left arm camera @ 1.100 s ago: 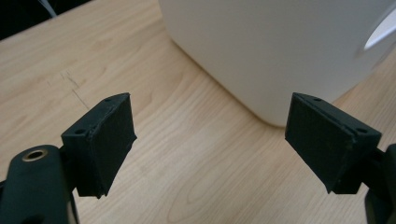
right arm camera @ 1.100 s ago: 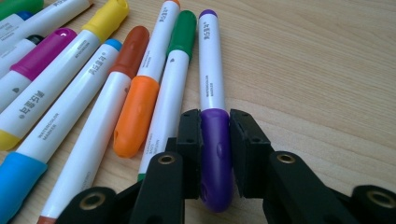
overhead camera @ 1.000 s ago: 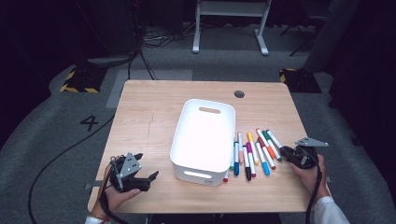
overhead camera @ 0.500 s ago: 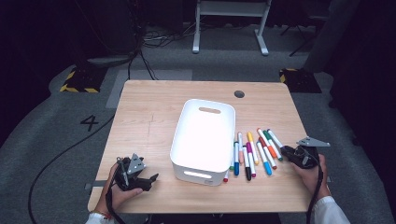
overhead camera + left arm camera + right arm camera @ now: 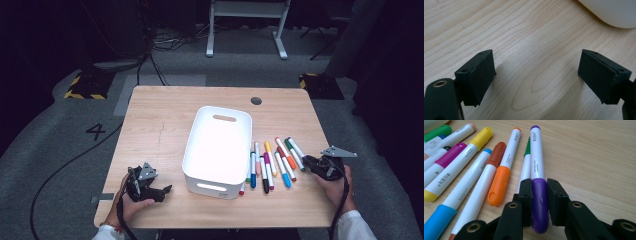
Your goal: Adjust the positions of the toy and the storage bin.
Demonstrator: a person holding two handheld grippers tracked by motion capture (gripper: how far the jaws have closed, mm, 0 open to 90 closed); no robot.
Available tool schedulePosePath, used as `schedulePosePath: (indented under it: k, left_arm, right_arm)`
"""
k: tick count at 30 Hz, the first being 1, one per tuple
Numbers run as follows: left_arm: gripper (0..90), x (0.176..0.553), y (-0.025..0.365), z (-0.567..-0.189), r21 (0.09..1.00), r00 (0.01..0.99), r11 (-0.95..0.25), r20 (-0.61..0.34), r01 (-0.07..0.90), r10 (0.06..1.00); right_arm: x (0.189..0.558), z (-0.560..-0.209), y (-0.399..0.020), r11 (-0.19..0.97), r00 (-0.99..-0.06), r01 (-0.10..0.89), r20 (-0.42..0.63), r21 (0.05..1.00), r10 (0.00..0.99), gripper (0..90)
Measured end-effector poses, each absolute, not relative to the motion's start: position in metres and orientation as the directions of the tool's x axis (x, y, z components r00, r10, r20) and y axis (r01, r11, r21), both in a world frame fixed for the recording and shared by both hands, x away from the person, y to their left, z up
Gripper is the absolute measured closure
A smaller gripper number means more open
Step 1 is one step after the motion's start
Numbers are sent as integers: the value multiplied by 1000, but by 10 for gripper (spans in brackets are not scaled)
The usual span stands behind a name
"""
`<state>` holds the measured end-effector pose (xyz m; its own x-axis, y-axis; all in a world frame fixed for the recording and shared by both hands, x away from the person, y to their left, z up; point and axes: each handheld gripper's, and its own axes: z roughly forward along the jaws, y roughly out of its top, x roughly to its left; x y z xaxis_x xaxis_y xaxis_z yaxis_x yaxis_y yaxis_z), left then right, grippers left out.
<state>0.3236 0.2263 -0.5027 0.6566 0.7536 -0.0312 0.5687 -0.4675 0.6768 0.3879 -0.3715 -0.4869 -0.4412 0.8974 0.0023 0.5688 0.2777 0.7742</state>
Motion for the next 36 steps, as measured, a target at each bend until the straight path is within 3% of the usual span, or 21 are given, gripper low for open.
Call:
schedulePosePath:
  k: [8,36]
  left_arm:
    - [132,325,225,-502,677,654,-470,-24,567,756]
    - [132,325,224,-503,679,647,-464,-20,569,763]
  right_arm:
    - [390,-489,-379,247,-439,584,45,773,897,754]
    - [390,-485,-381,242,-442,569,44,786,896,754]
